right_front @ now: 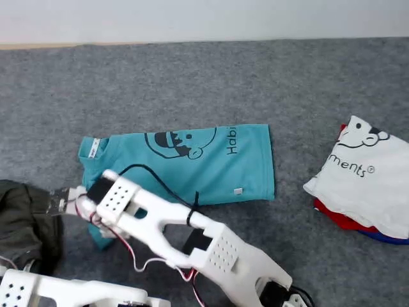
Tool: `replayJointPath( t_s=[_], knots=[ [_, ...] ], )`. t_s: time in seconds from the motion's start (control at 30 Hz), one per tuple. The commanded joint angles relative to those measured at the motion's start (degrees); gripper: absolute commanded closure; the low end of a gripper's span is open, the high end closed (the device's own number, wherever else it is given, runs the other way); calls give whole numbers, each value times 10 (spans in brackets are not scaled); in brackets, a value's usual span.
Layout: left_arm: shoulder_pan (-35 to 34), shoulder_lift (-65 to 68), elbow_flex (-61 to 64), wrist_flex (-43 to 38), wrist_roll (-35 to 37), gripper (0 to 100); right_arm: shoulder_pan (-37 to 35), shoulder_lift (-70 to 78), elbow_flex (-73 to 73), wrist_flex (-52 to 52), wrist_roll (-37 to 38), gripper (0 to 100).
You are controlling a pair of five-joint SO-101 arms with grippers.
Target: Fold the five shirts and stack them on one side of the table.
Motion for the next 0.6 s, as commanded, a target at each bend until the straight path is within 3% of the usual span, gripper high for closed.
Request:
replayJointPath(
  t_s=[0.0,0.3,0.57],
  knots=[
    [4,-5,-4,-12,-4,993,33,-3,-72,14,24,988],
    [4,-5,-4,-11,-4,992,76,-2,-133,10,76,988],
    [4,-5,-4,-11,-4,992,67,-7,-148,33,81,988]
  ],
)
